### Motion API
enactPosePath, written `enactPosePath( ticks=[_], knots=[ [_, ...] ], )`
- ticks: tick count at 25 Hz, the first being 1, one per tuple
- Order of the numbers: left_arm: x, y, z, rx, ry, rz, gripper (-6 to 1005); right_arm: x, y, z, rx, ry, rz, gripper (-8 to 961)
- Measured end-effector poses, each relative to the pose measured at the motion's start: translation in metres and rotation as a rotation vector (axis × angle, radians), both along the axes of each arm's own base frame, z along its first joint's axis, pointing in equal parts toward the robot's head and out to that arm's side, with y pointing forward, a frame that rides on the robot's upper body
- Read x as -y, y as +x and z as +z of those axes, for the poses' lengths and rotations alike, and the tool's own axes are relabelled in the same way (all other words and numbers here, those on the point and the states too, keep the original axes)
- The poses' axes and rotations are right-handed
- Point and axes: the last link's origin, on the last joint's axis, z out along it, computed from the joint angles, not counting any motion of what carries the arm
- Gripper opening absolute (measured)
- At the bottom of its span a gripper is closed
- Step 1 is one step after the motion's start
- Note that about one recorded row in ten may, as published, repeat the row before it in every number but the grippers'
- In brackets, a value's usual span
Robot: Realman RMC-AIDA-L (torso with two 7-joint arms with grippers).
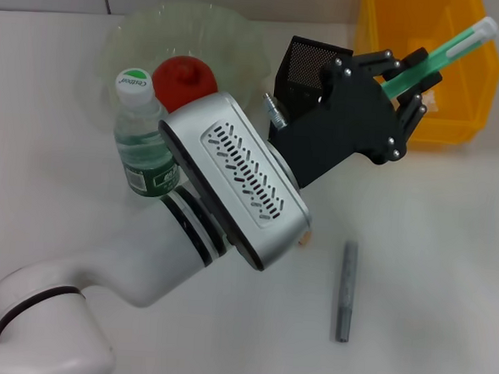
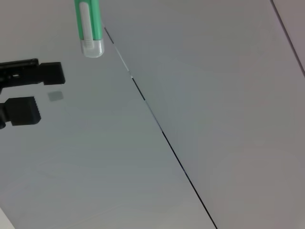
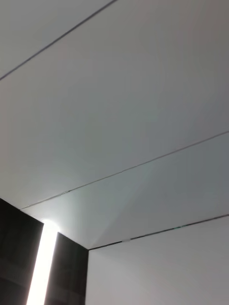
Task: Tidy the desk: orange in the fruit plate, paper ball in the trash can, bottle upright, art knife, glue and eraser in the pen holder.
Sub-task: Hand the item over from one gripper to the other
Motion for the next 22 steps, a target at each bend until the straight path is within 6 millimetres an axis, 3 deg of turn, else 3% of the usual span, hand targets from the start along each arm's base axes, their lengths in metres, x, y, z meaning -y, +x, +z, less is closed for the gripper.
enactPosePath(
  ticks=[22],
  knots=[
    [0.003, -0.005, -0.004, -0.018, -0.015, -0.006, 268, -0.030, -0.019, -0.029, 0.077, -0.107, 0.026, 766]
  ],
)
